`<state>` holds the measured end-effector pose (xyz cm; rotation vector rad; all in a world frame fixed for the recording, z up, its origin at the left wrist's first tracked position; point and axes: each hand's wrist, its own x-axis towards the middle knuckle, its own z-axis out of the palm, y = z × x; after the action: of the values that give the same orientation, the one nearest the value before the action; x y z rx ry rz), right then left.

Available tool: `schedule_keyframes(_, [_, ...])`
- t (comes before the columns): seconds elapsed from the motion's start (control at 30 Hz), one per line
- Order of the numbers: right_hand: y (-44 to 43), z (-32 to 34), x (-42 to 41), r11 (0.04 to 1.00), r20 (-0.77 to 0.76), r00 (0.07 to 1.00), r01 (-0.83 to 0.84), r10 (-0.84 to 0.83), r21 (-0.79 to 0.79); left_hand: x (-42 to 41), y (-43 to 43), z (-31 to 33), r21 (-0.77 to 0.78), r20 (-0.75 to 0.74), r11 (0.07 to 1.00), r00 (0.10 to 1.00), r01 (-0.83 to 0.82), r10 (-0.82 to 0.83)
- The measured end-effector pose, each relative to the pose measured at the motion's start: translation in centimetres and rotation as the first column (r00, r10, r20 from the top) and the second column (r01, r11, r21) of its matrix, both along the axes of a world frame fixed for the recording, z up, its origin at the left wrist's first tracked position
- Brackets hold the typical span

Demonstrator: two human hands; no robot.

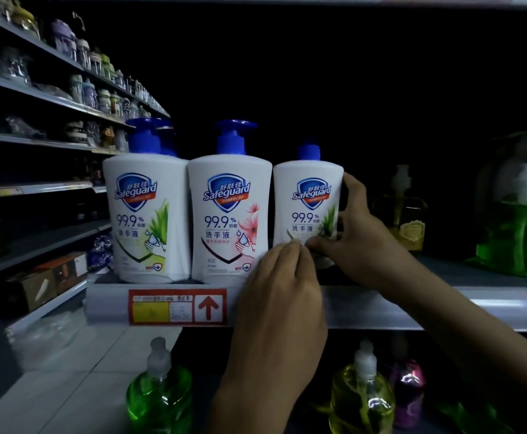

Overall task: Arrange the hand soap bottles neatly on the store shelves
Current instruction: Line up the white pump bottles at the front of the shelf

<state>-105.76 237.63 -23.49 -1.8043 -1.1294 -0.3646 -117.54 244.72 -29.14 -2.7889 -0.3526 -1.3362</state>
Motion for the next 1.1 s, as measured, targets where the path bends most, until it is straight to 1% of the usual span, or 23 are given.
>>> schedule_keyframes(0.13, [0.5,0.0,0.0,0.999,0.019,1.000,0.019,-0.018,-0.028,0.0,0.4,-0.1,-0.010,0.005,0.999,0.999,0.052,-0.052])
schedule_keyframes(0.2, [0.1,0.0,-0.3,0.996,0.067,0.995,0.075,-0.072,-0.040,-0.2,0.4,-0.1,-0.011,0.078,0.994,0.991,0.111,-0.109])
schedule_keyframes(0.23, [-0.4,-0.1,-0.5,0.992,0.110,0.986,0.123,-0.123,0.004,-0.4,0.2,-0.1,-0.010,0.152,0.989,0.977,0.151,-0.148])
schedule_keyframes(0.3, [-2.1,-0.5,-1.2,0.957,0.201,0.952,0.185,-0.231,0.224,-0.8,-0.5,-0.5,0.051,0.329,0.975,0.918,0.216,-0.221])
schedule_keyframes(0.33, [-3.3,-1.1,-1.7,0.923,0.239,0.936,0.164,-0.257,0.348,-1.0,-1.0,-1.2,0.110,0.402,0.967,0.880,0.230,-0.254])
schedule_keyframes(0.37, [-4.6,-2.2,-2.3,0.886,0.271,0.924,0.126,-0.268,0.447,-1.3,-1.4,-2.3,0.161,0.442,0.956,0.848,0.247,-0.294])
schedule_keyframes(0.4, [-5.9,-3.8,-2.7,0.853,0.292,0.914,0.100,-0.283,0.513,-1.7,-1.8,-3.8,0.187,0.438,0.942,0.835,0.279,-0.334])
schedule_keyframes(0.43, [-7.2,-6.0,-2.8,0.832,0.291,0.910,0.097,-0.296,0.546,-1.9,-2.0,-5.6,0.177,0.385,0.929,0.846,0.324,-0.368])
schedule_keyframes(0.5, [-9.4,-11.2,-2.7,0.837,0.208,0.927,0.164,-0.311,0.521,-2.2,-1.8,-9.9,0.075,0.163,0.923,0.909,0.377,-0.384])
schedule_keyframes(0.57, [-10.8,-14.9,-2.5,0.876,0.123,0.937,0.251,-0.327,0.413,-2.3,-1.0,-13.2,-0.070,-0.081,0.927,0.924,0.368,-0.373])
schedule_keyframes(0.6, [-11.2,-16.0,-2.5,0.905,0.111,0.946,0.251,-0.305,0.344,-2.1,-0.5,-14.0,-0.174,-0.162,0.924,0.916,0.339,-0.367])
schedule_keyframes(0.67, [-11.3,-16.9,-3.0,0.968,0.108,0.978,0.157,-0.180,0.194,-2.1,-0.1,-14.6,-0.383,-0.305,0.899,0.890,0.212,-0.340])
schedule_keyframes(0.7, [-11.1,-17.3,-3.4,0.993,0.104,0.991,0.074,-0.084,0.095,-2.4,0.1,-14.8,-0.460,-0.391,0.874,0.848,0.155,-0.357])
schedule_keyframes(0.73, [-10.8,-17.7,-3.7,0.999,0.086,0.996,-0.007,0.010,-0.034,-2.7,0.1,-14.9,-0.521,-0.488,0.847,0.776,0.107,-0.398])
schedule_keyframes(0.77, [-10.4,-18.7,-3.9,0.978,0.048,0.996,-0.070,0.081,-0.196,-3.0,0.2,-15.5,-0.549,-0.601,0.834,0.670,0.049,-0.435])
schedule_keyframes(0.8, [-10.0,-20.0,-4.1,0.924,-0.002,0.993,-0.113,0.120,-0.365,-3.3,0.4,-16.3,-0.520,-0.722,0.854,0.542,-0.014,-0.431])
schedule_keyframes(0.87, [-9.5,-23.2,-4.7,0.752,-0.107,0.980,-0.199,0.170,-0.629,-4.1,1.2,-18.9,-0.363,-0.897,0.926,0.309,-0.108,-0.315])
schedule_keyframes(0.9, [-9.3,-24.7,-5.0,0.664,-0.155,0.969,-0.246,0.194,-0.706,-4.4,2.0,-20.7,-0.293,-0.943,0.942,0.215,-0.166,-0.255])
schedule_keyframes(0.97, [-8.5,-27.4,-5.9,0.515,-0.246,0.945,-0.324,0.215,-0.793,-5.1,3.6,-24.3,-0.203,-0.979,0.926,0.072,-0.318,-0.189])
schedule_keyframes(1.0, [-8.0,-28.7,-6.5,0.457,-0.270,0.942,-0.334,0.202,-0.824,-5.6,4.2,-25.6,-0.170,-0.985,0.909,0.034,-0.381,-0.169])
schedule_keyframes(1.03, [-7.2,-30.2,-6.9,0.411,-0.295,0.941,-0.338,0.168,-0.847,-6.0,4.9,-26.7,-0.151,-0.988,0.885,0.035,-0.441,-0.151])
schedule_keyframes(1.07, [-6.4,-31.5,-7.2,0.377,-0.316,0.938,-0.346,0.142,-0.859,-6.3,5.6,-27.6,-0.147,-0.989,0.856,0.078,-0.496,-0.125])
schedule_keyframes(1.1, [-5.5,-32.9,-7.3,0.354,-0.331,0.936,-0.353,0.122,-0.866,-6.6,6.1,-28.2,-0.156,-0.985,0.827,0.152,-0.540,-0.087])
